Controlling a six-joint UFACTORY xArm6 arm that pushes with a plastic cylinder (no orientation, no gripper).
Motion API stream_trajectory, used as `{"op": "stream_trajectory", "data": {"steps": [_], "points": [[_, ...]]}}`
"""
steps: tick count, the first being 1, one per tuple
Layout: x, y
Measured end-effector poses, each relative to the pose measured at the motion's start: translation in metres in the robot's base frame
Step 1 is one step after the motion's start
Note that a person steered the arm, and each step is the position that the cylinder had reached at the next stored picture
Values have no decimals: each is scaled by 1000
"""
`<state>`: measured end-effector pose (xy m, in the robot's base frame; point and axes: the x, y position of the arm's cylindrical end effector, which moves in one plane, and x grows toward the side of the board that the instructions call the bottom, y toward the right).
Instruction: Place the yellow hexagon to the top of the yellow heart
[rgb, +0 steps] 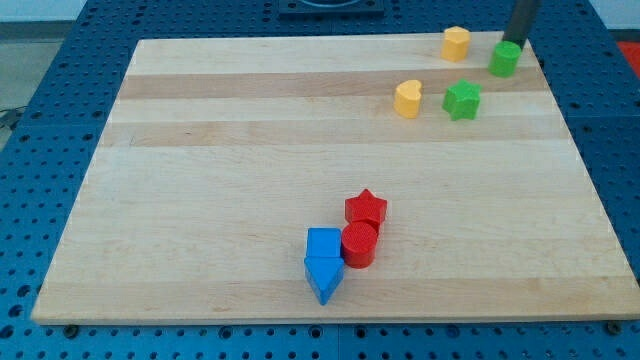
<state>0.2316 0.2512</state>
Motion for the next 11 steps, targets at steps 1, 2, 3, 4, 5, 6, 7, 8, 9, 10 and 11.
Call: {"op": "stream_trajectory", "data": {"steps": [1,2,3,4,5,6,7,8,9,10,11], "points": [[4,-25],[11,-55],[8,-57],[-34,-35],[-37,-43],[-36,-76],[-22,-107],[-7,-134],[8,-161],[11,-172],[-40,-139]]}}
